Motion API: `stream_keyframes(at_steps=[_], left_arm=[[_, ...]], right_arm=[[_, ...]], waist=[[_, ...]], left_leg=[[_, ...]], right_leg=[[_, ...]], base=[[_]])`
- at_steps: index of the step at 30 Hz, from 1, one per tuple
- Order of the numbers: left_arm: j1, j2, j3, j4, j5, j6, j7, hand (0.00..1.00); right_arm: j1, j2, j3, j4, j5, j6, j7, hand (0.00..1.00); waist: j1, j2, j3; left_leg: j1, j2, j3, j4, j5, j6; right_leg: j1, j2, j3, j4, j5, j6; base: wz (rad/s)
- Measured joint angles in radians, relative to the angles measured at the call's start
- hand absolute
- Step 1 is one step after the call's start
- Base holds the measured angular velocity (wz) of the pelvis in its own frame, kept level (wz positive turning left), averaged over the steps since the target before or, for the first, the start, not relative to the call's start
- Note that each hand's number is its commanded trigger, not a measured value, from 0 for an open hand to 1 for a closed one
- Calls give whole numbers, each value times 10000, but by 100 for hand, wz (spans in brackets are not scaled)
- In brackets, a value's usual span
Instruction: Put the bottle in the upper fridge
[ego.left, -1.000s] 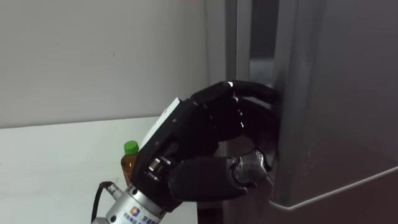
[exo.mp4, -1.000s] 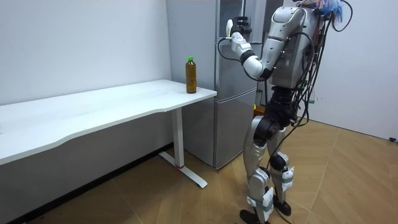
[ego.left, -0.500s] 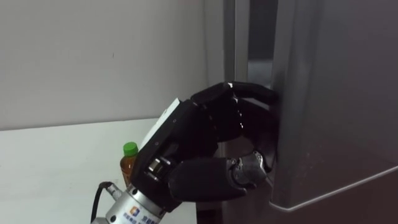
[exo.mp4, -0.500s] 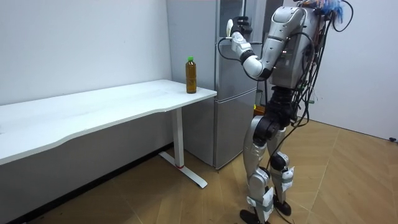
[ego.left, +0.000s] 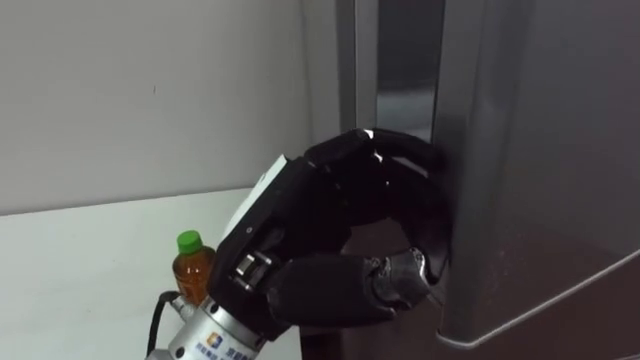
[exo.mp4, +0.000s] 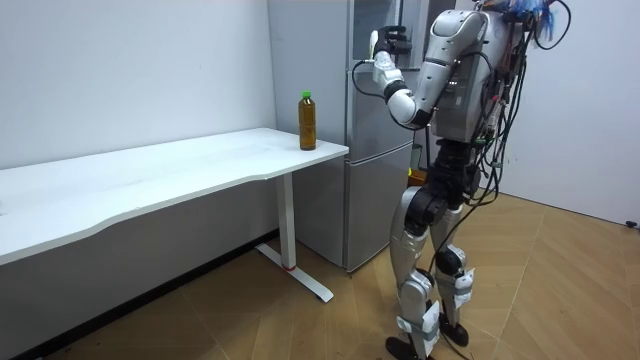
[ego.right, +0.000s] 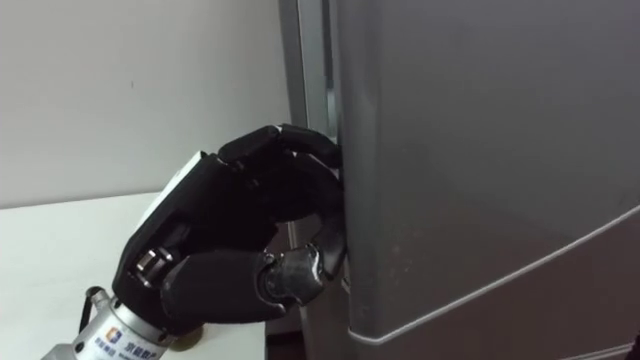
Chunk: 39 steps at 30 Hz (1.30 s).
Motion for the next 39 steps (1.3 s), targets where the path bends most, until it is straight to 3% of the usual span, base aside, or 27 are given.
stream_keyframes(at_steps=[10, 21, 26, 34, 39], left_arm=[[0, -61, -366, -4, -80, -83, -462, 0], [-3, -57, -1081, -11, -141, 41, -1355, 0], [-16, -43, -1638, -11, -153, 262, -1510, 0], [-919, 53, -2071, -7, -113, 385, -1550, 0], [-1109, 92, -2092, -8, -121, 391, -1549, 0]], right_arm=[[-1, -14, -199, 0, 4, 7, -5, 0], [-45, -5, -572, -8, 232, 19, -20, 0], [-50, -7, -571, -9, 768, 15, -121, 0], [-55, -81, -566, -12, 1208, 14, -153, 0], [-23, -156, -568, -18, 1451, 15, -341, 0]], waist=[[-145, 46, 21], [-743, 126, 3], [-1135, 115, 7], [-1373, 152, 11], [-1547, 243, 4]], left_leg=[[111, 106, 362, -32, -5, 8], [344, 230, 832, -140, -19, -11], [363, 234, 1058, -164, -18, -10], [425, 266, 1328, -338, -29, -29], [437, 301, 1435, -386, -76, -82]], right_leg=[[-137, 55, 234, 4, 138, -14], [-174, 176, 703, -11, 186, -52], [-309, 180, 876, -15, 184, -47], [-468, 247, 1249, -16, 185, -43], [-524, 297, 1380, -27, 184, -54]], base=[[-14], [-14], [-12], [-12], [-11]])
